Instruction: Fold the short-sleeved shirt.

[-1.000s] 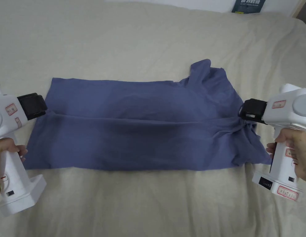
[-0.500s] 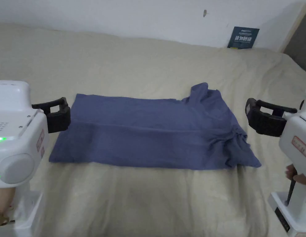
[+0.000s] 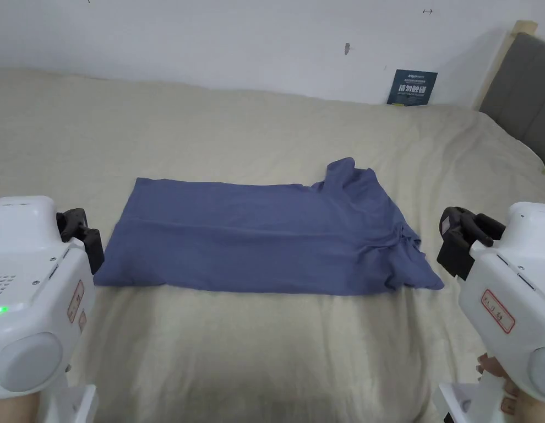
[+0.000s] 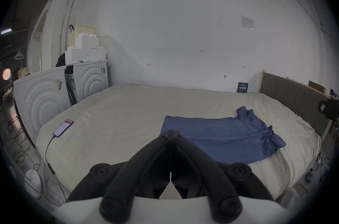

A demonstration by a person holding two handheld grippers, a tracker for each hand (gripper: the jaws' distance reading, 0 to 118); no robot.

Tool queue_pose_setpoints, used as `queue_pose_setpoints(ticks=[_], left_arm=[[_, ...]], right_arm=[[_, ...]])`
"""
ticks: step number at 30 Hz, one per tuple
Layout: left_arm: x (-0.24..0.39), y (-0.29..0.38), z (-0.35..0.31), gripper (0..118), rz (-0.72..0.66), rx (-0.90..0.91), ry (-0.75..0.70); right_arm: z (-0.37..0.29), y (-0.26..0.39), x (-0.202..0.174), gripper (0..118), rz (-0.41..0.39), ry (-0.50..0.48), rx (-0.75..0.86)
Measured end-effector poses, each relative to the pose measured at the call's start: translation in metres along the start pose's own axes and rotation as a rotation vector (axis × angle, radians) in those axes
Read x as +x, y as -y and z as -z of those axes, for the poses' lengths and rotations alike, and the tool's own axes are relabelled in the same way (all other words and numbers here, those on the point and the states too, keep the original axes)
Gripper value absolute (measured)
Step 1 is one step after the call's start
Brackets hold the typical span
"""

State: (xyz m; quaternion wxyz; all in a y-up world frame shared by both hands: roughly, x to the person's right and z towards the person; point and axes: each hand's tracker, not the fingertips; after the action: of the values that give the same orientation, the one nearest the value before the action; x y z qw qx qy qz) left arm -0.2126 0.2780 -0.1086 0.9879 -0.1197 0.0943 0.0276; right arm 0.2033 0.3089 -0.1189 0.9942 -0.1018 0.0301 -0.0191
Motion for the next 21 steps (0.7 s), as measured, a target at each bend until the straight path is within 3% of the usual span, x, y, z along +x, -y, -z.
queue_pose_setpoints(ticks=[11,16,17,18,20,21], left_arm=[[0.004,-0.007,0.021,0,-0.013,-0.045,0.04],[-0.004,-0.023,0.074,1,-0.015,-0.198,0.061],[-0.007,-0.025,0.088,16,-0.028,-0.245,0.073],[-0.01,-0.027,0.105,41,-0.052,-0.322,0.115],[-0.017,-0.028,0.135,105,-0.095,-0.452,0.163],[-0.018,-0.024,0.151,111,-0.106,-0.509,0.147]], right_arm=[[0.018,0.005,0.005,3,0.044,-0.001,-0.031],[0.033,0.002,0.004,3,0.046,-0.011,-0.055],[0.035,0.001,0.003,3,0.046,-0.013,-0.061],[0.039,0.001,0.002,3,0.041,-0.01,-0.068],[0.048,0.001,0.003,3,0.037,-0.007,-0.083],[0.052,0.001,0.004,3,0.048,-0.013,-0.098]])
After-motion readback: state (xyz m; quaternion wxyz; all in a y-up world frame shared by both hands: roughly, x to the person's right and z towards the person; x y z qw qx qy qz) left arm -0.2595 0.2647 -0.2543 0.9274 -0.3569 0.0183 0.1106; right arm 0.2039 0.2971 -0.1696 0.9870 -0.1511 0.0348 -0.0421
